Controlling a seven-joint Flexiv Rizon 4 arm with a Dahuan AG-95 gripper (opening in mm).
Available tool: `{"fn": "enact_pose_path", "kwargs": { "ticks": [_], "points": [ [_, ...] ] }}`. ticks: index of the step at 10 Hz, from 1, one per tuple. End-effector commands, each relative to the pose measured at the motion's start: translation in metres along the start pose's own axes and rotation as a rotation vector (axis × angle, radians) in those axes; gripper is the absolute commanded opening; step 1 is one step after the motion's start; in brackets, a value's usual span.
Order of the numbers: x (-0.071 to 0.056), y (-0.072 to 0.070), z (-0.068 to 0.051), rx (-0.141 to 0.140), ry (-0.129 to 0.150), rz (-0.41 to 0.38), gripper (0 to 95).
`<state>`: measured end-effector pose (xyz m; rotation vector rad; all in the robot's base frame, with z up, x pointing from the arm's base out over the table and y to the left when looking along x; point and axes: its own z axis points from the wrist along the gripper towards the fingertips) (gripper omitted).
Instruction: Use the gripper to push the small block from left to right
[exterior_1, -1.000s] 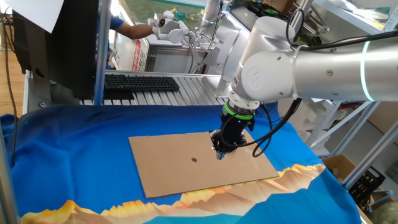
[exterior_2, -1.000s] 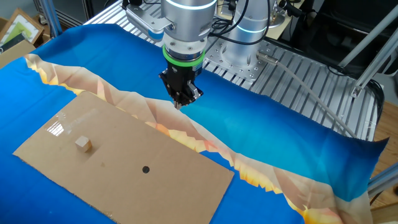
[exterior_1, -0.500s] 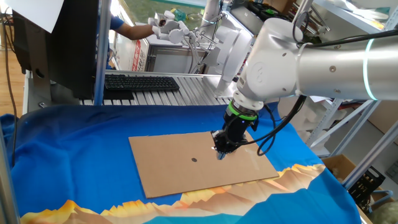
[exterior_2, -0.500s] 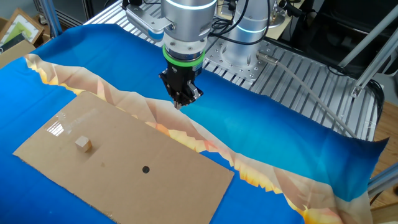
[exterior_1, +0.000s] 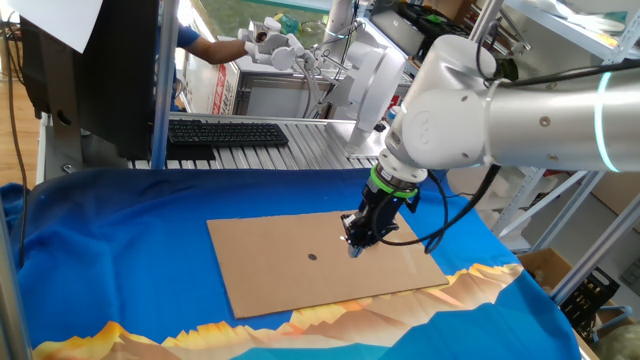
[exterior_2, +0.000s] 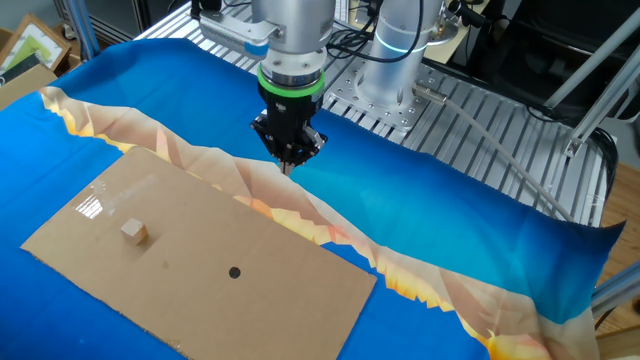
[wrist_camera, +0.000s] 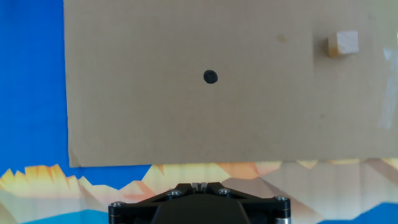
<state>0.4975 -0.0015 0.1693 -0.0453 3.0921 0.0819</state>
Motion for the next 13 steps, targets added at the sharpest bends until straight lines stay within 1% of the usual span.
{"fn": "enact_pose_path", "kwargs": {
  "ticks": [1,2,3,4,5,6,7,8,10,12,13],
  "points": [
    [-0.0017,0.0003,0.001,-0.002,0.004,-0.003,0.0],
    [-0.0017,0.0003,0.001,0.007,0.005,-0.014,0.0],
    [-0.0017,0.0003,0.001,0.008,0.008,-0.011,0.0],
    [-0.0014,0.0002,0.0008,0.014,0.011,-0.004,0.0],
    [-0.0012,0.0002,0.0007,0.012,0.017,0.01,0.0],
    [-0.001,0.0002,0.0007,0.009,0.021,0.018,0.0],
    [-0.0007,0.0003,0.0009,0.002,0.034,0.022,0.0],
    [-0.0002,0.0004,0.0011,-0.018,0.044,0.021,0.0],
    [-0.0002,0.0005,0.0011,-0.018,0.035,0.007,0.0],
    [-0.0002,0.0005,0.0011,-0.016,0.032,-0.009,0.0],
    [-0.0002,0.0005,0.0011,-0.017,0.036,-0.02,0.0]
  ]
}}
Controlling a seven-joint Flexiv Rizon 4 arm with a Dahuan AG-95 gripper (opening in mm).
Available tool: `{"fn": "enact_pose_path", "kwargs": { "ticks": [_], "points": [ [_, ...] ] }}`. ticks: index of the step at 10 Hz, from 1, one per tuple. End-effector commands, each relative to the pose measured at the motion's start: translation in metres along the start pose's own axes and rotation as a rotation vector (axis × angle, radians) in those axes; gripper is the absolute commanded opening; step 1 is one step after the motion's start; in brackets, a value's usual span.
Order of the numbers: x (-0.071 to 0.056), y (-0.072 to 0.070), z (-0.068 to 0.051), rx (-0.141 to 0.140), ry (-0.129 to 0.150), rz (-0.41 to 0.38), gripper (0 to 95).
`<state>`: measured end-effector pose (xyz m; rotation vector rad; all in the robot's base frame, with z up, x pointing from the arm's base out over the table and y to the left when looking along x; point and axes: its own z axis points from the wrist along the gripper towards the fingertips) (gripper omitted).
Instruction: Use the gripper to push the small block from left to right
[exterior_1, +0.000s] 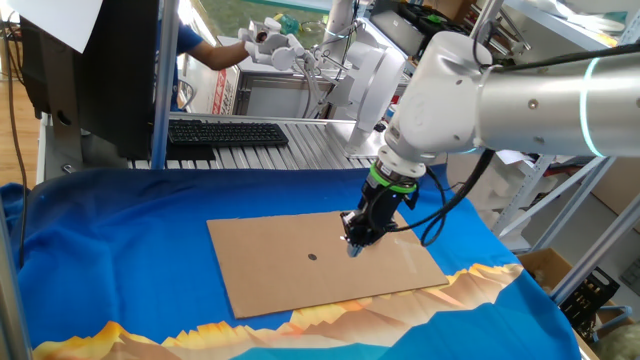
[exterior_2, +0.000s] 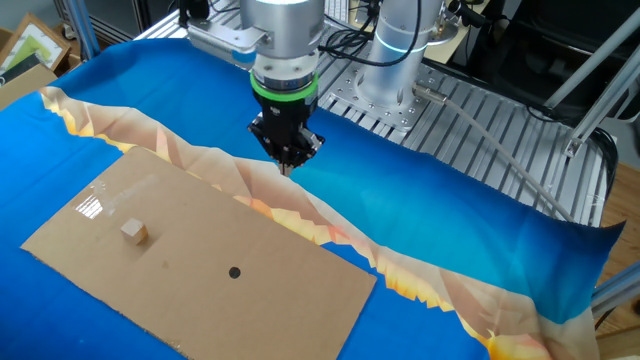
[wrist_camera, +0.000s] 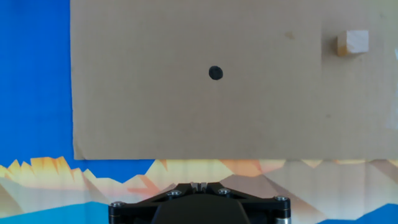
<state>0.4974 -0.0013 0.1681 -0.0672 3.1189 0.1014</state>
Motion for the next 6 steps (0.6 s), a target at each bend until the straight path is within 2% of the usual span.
{"fn": "enact_pose_path", "kwargs": {
  "ticks": [1,4,6],
  "points": [
    [-0.0003,0.0003,-0.0001,-0.005,0.014,-0.019,0.0],
    [-0.0003,0.0003,-0.0001,-0.003,0.01,-0.045,0.0],
    [-0.0003,0.0003,-0.0001,0.012,-0.004,-0.107,0.0]
  ]
}}
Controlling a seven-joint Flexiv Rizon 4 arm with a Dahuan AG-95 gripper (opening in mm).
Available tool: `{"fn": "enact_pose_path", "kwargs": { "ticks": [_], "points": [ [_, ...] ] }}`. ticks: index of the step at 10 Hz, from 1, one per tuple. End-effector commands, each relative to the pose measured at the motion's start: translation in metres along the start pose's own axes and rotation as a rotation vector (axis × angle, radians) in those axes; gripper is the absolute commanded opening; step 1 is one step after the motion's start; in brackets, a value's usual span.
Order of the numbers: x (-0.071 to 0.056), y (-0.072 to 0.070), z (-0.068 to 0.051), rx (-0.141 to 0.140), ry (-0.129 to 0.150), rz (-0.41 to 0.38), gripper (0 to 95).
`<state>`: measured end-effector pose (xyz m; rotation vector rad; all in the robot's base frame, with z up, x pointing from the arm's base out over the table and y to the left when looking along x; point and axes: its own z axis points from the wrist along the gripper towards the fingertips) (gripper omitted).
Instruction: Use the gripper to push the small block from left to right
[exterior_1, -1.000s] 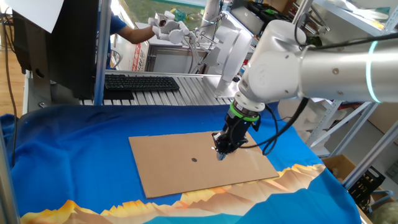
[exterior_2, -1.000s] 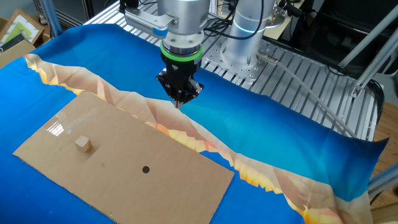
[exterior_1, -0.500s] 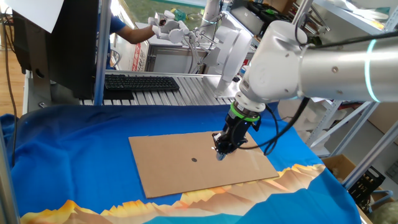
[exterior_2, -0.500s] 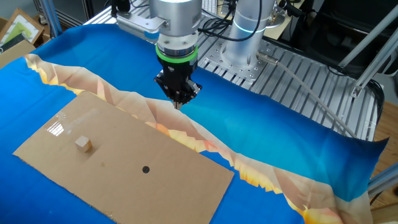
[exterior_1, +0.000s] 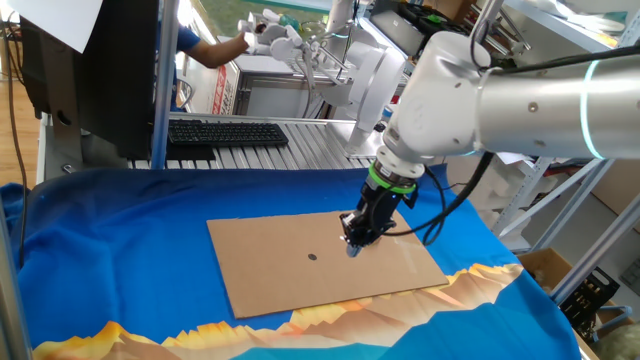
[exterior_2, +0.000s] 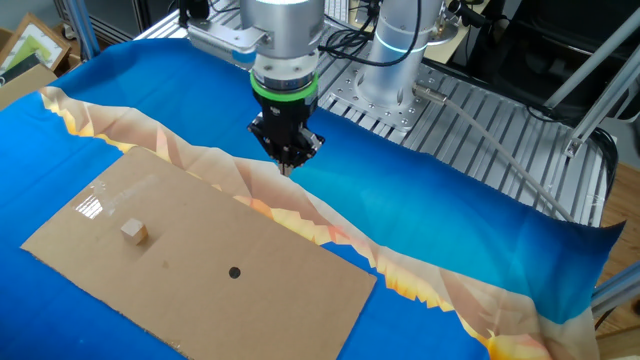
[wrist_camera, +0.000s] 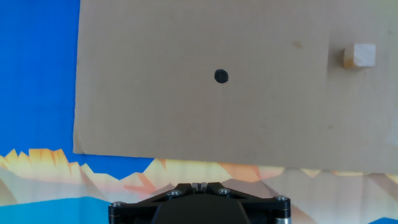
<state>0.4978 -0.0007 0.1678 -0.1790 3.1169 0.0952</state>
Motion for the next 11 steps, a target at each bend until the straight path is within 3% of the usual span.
{"fn": "enact_pose_path", "kwargs": {
  "ticks": [1,2,3,4,9,11],
  "points": [
    [0.0001,-0.0002,-0.0005,0.005,-0.021,-0.084,0.0],
    [0.0001,-0.0002,-0.0005,0.008,-0.046,-0.067,0.0],
    [0.0001,-0.0002,-0.0005,0.015,-0.039,-0.066,0.0],
    [0.0001,-0.0002,-0.0005,0.005,-0.023,-0.058,0.0],
    [0.0004,0.0013,-0.0034,-0.016,-0.008,0.022,0.0],
    [0.0004,0.0013,-0.0034,-0.01,-0.043,0.089,0.0]
  ]
}}
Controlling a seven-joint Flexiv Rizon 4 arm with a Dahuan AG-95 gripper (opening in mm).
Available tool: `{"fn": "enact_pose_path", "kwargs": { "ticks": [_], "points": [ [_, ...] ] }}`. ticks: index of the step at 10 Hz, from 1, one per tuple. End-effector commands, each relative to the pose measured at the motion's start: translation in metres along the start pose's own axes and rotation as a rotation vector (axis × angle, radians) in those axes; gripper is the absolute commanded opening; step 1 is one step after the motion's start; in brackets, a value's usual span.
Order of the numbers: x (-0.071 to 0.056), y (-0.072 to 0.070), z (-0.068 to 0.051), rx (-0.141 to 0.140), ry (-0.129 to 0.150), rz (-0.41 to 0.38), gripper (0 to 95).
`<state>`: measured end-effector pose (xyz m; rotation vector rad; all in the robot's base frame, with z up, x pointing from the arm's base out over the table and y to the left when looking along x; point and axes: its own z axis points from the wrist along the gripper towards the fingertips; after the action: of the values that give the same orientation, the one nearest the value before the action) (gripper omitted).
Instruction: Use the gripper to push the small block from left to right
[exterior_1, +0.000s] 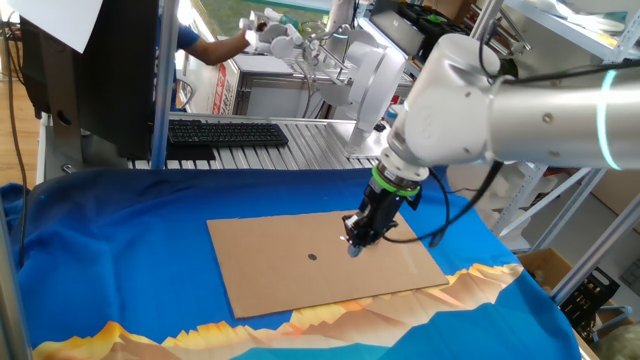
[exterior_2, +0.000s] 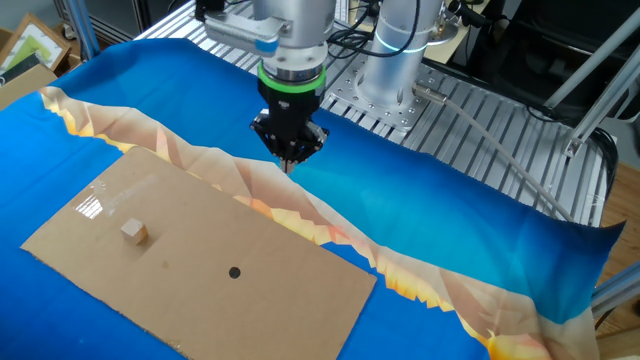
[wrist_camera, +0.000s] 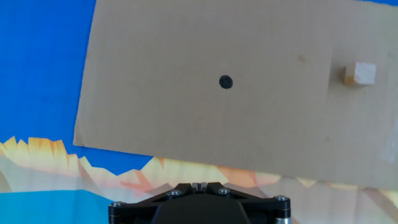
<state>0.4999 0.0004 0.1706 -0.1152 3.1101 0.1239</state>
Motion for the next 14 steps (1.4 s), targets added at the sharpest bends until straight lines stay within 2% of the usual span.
{"fn": "enact_pose_path", "kwargs": {
  "ticks": [1,4,5,6,7,8,9,10,12,14],
  "points": [
    [0.0027,0.0002,-0.0008,0.007,-0.039,0.059,0.0],
    [0.0027,0.0002,-0.0008,0.011,-0.039,0.133,0.0],
    [0.0027,0.0002,-0.0008,0.071,-0.04,0.147,0.0],
    [0.0027,0.0002,-0.0008,0.115,-0.043,0.124,0.0],
    [0.0027,0.0002,-0.0008,0.057,-0.061,0.142,0.0],
    [0.0027,0.0002,-0.0008,-0.004,-0.042,0.116,0.0],
    [0.0027,0.0002,-0.0008,0.001,-0.06,0.121,0.0],
    [0.0027,0.0002,-0.0008,0.019,-0.068,0.111,0.0],
    [0.0022,-0.0005,0.0034,0.018,-0.084,0.115,0.0],
    [0.002,-0.0009,0.0058,0.007,-0.076,0.113,0.0]
  ]
}}
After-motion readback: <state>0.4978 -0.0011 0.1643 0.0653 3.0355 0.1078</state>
